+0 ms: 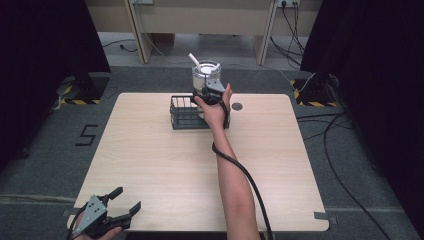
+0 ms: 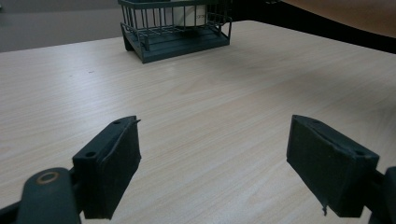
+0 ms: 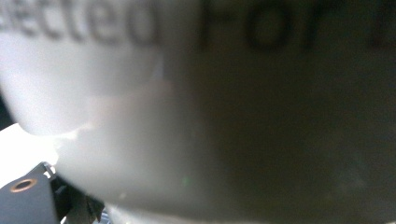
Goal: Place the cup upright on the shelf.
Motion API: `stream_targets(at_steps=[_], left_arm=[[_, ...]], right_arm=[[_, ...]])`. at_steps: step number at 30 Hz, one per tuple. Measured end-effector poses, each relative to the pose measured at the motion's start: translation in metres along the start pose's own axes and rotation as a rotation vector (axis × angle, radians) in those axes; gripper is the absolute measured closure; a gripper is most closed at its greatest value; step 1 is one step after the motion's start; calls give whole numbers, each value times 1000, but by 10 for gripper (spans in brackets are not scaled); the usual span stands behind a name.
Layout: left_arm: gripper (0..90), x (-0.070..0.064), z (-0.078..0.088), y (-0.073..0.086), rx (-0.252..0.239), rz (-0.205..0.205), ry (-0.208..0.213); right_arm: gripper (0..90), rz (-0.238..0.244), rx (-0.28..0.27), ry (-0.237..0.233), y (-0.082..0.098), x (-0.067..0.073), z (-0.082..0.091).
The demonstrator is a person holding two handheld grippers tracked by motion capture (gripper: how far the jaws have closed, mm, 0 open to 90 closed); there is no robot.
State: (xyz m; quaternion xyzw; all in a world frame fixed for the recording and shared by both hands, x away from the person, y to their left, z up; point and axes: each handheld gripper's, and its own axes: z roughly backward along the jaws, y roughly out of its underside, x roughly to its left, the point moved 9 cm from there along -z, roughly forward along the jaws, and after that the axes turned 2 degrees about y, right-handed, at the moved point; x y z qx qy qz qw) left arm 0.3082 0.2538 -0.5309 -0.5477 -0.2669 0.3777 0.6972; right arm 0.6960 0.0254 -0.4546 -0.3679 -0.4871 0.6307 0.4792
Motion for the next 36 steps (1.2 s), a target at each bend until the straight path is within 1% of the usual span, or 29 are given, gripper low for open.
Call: stream_targets(at_steps=[11,15,18,21,26,29,34,36], left_arm=[[168,-2,0,-1,1,-9,5],[166,-2,0,-1,0,-10,5],[166,-2,0,-1,2,-12,4],[166,-2,0,-1,2,-14,4],[165,-2,-1,-1,3,-14,1],[165,-2,-1,-1,2,-15,1],[165,-2,-1,-1,2,-12,1],[165,-2,0,-1,2,-13,0]], right_arm=[[83,-2,-12,-3,4,3,3],[61,10,-20,-12,3,4,4],[38,11,-17,-31,4,6,7],[30,15,-13,-36,5,6,10],[14,27,-14,-29,8,6,14],[12,19,-13,-32,8,6,17],[8,23,-11,-37,7,4,24],[7,30,-14,-32,9,4,28]])
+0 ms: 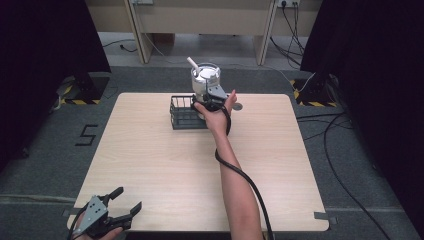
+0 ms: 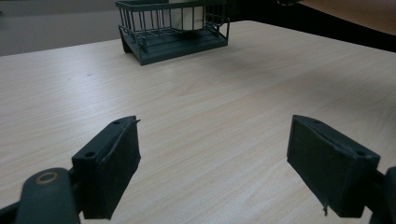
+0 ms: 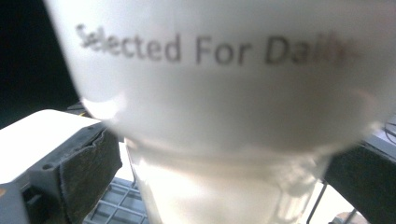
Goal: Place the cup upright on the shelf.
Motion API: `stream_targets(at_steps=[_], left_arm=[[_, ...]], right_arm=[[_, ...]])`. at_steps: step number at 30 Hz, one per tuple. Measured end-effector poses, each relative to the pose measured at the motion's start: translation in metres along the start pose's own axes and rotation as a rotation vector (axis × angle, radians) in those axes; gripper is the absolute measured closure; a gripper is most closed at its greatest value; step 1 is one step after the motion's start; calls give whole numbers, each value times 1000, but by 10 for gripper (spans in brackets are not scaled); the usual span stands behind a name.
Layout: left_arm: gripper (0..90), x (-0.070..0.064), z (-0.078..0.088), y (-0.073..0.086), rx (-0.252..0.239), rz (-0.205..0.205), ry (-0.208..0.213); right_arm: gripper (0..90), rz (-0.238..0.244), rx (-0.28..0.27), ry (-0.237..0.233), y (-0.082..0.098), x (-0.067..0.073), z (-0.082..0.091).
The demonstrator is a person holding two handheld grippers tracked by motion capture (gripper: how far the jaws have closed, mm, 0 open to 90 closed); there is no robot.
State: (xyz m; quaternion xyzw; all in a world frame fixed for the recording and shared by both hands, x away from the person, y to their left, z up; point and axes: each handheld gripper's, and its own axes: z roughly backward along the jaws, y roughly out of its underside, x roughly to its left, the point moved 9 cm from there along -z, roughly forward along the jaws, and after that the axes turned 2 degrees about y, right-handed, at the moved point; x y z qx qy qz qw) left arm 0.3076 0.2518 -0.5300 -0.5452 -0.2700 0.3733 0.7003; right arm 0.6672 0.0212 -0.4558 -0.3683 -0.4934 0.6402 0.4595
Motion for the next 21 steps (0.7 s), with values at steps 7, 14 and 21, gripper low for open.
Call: stream_targets(at_steps=[7,14,21], left_arm=[[164,-1,0,-1,-3,-4,-2],[164,0,0,-1,-5,-2,-4],[164,0,0,-1,-4,-2,-4]], right_arm=[[12,0,3,4,5,-1,10],[15,7,-1,10,4,-3,22],[29,9,12,8,5,-9,34]])
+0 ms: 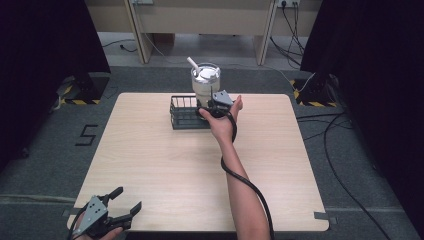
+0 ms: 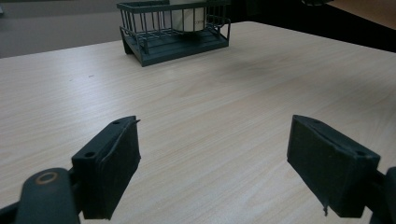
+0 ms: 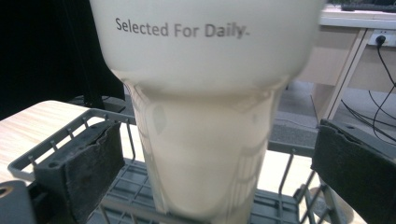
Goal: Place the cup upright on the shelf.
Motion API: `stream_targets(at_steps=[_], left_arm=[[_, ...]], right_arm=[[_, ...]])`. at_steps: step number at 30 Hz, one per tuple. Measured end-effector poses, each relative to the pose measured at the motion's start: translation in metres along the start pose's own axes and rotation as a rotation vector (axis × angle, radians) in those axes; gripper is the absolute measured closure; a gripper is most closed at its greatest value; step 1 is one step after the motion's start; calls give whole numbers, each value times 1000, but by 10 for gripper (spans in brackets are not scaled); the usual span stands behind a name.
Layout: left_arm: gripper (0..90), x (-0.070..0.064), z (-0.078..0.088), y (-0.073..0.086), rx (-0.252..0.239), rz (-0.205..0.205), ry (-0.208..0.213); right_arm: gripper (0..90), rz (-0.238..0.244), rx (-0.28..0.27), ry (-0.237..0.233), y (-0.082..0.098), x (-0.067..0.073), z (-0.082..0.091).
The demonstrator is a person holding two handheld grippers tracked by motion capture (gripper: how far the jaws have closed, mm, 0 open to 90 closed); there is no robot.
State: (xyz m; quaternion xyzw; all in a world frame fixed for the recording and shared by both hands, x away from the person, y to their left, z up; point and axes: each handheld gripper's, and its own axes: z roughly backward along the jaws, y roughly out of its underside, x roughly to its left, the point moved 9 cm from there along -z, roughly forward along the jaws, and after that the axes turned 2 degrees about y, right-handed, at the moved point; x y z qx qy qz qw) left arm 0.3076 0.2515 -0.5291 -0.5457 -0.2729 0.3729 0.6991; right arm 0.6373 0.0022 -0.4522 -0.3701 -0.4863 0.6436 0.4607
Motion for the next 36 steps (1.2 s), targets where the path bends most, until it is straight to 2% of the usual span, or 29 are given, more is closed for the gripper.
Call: stream_targets(at_steps=[11,19,23,28,36], left_arm=[[164,-1,0,0,0,-4,0],[163,-2,-1,1,5,-8,2],[163,-2,-1,1,4,-7,1],[163,-2,-1,1,6,-9,2],[163,-2,-1,1,7,-10,0]], right_arm=[[45,-6,25,-22,9,-6,24],[52,-54,41,-65,14,-12,45],[55,-63,42,-65,17,-18,56],[59,-55,48,-63,24,-25,69],[64,7,74,-51,41,-33,91]])
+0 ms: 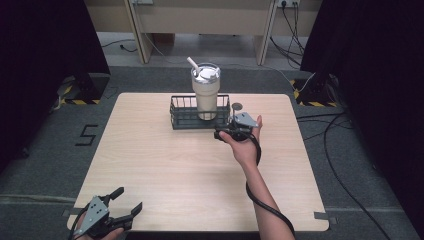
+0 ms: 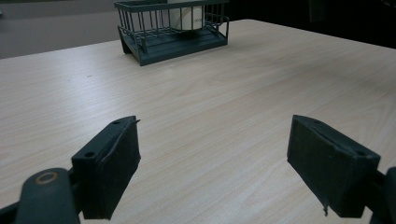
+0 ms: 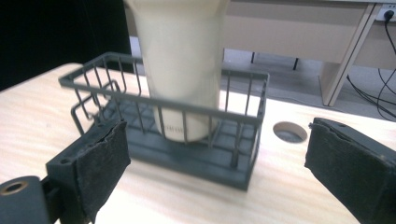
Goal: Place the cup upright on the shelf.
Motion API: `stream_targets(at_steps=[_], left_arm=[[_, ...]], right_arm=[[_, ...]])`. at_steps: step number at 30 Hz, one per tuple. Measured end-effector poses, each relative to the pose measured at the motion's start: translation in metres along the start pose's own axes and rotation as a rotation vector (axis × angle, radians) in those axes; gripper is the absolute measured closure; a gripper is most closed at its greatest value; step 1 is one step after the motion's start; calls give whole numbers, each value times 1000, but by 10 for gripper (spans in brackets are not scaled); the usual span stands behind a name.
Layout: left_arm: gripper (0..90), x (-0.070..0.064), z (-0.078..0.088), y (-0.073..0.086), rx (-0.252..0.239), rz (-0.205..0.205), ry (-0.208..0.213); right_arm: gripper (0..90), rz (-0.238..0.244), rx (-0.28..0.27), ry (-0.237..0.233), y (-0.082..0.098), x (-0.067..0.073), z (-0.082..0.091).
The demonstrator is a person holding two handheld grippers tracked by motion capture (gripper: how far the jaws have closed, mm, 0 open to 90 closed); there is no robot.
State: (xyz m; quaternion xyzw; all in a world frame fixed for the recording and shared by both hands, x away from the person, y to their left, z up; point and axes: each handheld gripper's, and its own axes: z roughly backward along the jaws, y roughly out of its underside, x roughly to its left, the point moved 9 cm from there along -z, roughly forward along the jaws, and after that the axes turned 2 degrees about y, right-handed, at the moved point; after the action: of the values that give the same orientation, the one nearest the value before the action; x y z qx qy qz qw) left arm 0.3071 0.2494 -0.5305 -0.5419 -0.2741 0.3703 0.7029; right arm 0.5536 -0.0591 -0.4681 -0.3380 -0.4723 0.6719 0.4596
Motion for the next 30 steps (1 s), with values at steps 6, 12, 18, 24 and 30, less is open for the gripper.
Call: stream_targets(at_steps=[6,12,18,24,30], left_arm=[[164,0,0,0,2,-2,-2],[163,-1,-1,0,3,-4,-2],[163,0,0,1,3,-4,-6],[164,0,0,1,4,-4,-7],[163,0,0,1,7,-6,-9]], right_arm=[[68,-3,15,6,13,-7,14],[71,-5,22,11,23,-14,27],[76,9,23,16,29,-18,39],[81,19,29,22,39,-23,51],[83,15,33,29,48,-28,63]])
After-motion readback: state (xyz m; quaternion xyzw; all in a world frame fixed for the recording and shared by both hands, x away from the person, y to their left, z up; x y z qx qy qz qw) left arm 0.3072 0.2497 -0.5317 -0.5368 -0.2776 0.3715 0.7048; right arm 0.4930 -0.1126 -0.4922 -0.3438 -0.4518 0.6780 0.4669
